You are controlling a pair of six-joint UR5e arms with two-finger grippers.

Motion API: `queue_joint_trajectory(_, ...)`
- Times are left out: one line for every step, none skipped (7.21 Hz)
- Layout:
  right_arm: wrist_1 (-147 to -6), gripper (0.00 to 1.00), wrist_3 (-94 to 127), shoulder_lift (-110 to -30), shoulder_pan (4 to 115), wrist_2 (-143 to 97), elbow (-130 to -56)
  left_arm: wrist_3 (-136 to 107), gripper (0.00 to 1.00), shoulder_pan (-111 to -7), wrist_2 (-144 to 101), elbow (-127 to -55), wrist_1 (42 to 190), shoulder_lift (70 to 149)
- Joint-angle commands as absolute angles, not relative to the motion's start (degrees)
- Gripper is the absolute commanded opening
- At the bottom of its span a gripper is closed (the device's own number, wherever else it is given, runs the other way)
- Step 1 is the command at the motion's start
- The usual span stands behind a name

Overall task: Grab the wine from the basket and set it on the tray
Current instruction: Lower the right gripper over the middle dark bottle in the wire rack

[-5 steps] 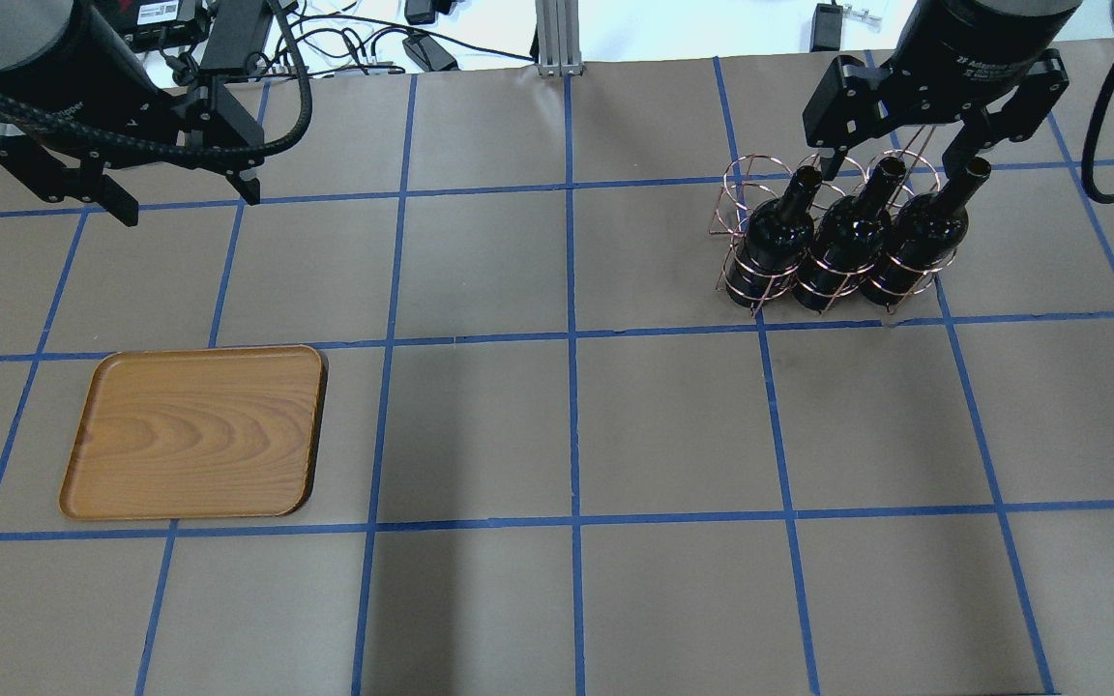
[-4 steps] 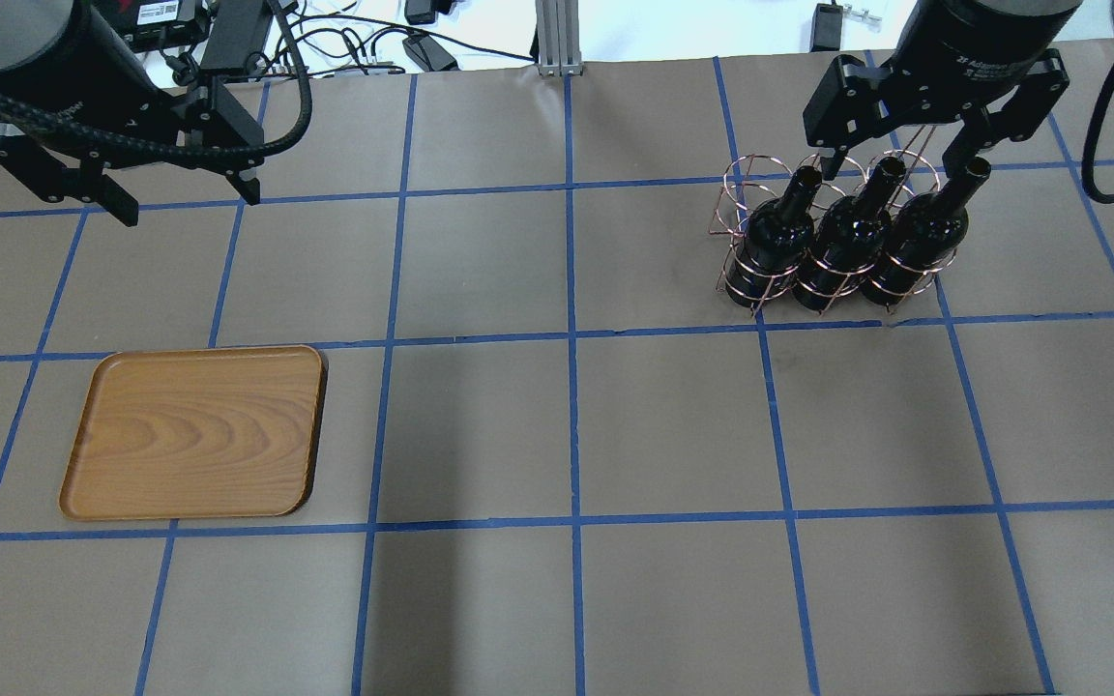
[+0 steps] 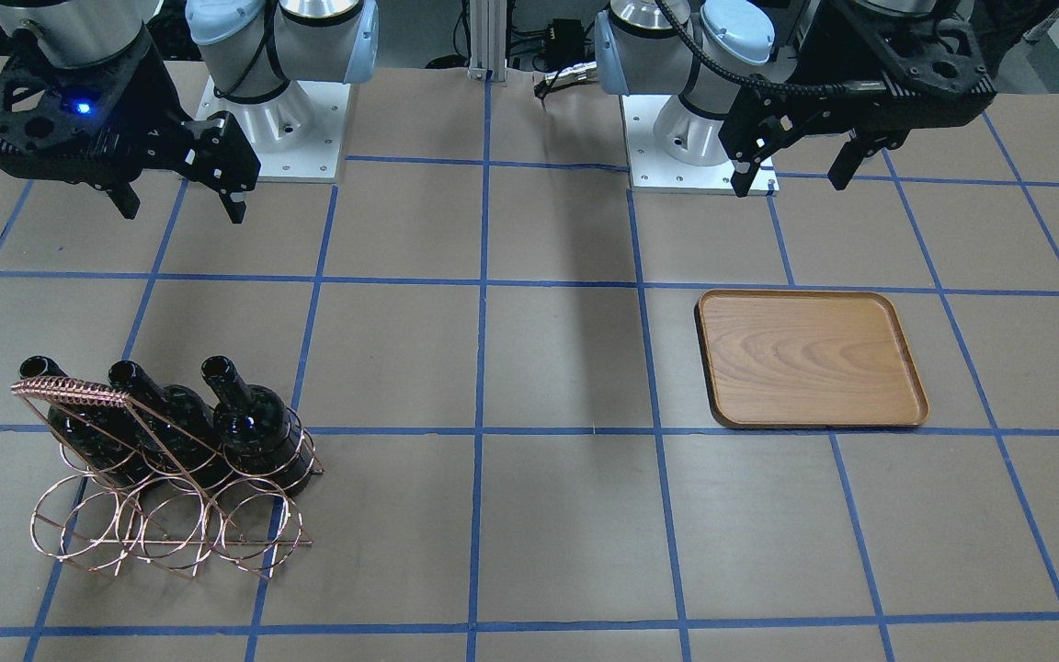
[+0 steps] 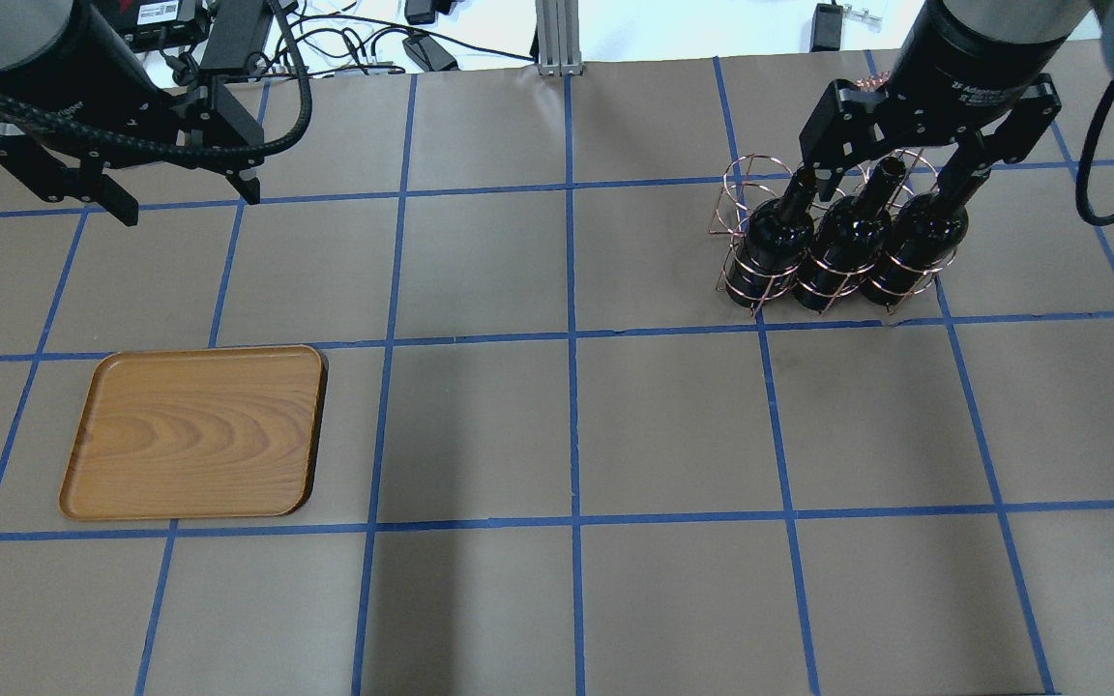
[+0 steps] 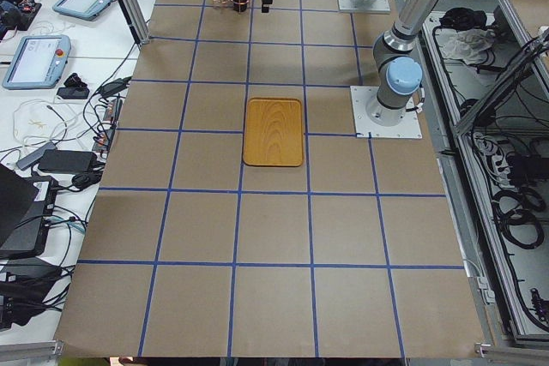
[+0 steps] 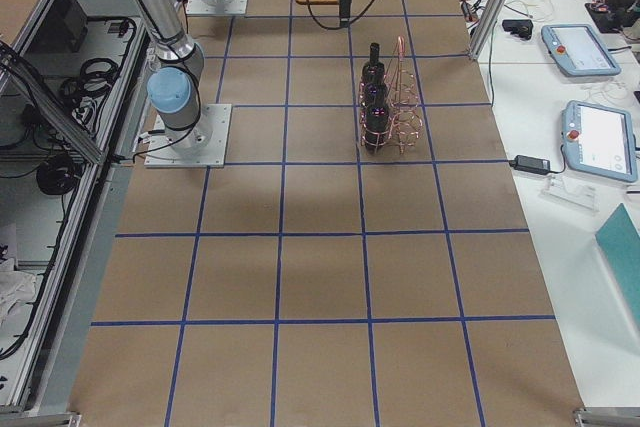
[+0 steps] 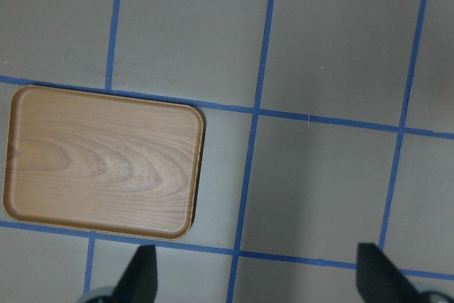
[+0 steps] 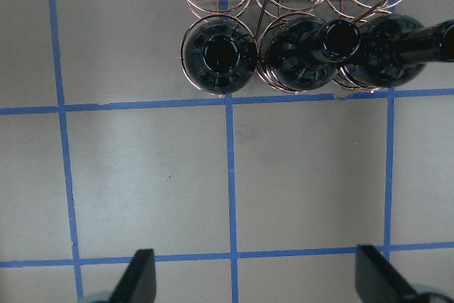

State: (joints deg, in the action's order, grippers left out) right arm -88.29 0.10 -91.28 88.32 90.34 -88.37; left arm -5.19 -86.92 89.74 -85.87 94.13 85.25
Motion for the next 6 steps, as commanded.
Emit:
queue_joint_trajectory(-94.25, 1.0, -2.09, -87.92, 86.5, 90.7, -88.42, -5.19, 1.0, -86.92, 89.74, -85.87, 94.13, 85.25)
queue_joint_trajectory(-94.74, 1.0, -2.89, -86.24, 83.44, 90.53, -88.68, -5.19, 1.0, -86.92, 89.74, -85.87, 94.13, 85.25)
queue_joint_trajectory(-94.83, 0.99, -3.25, -83.87, 81.23, 90.27, -88.59, -5.19, 1.0, -86.92, 89.74, -85.87, 94.13, 85.25)
queue_joint_trajectory(-95.62, 0.93, -2.64, -82.8, 80.78, 89.83, -88.51, -5.19, 1.0, -86.92, 89.74, -85.87, 94.13, 85.25)
queue_joint_trajectory(-97.1, 0.92, -2.81, -81.49, 80.77, 89.91, -87.9, -5.19, 1.0, -86.92, 89.74, -85.87, 94.13, 85.25)
queue_joint_trajectory(-98.16, 0.91, -2.64, -80.34, 80.95, 89.91, -87.98, -5.19, 1.0, -86.92, 89.74, -85.87, 94.13, 85.25)
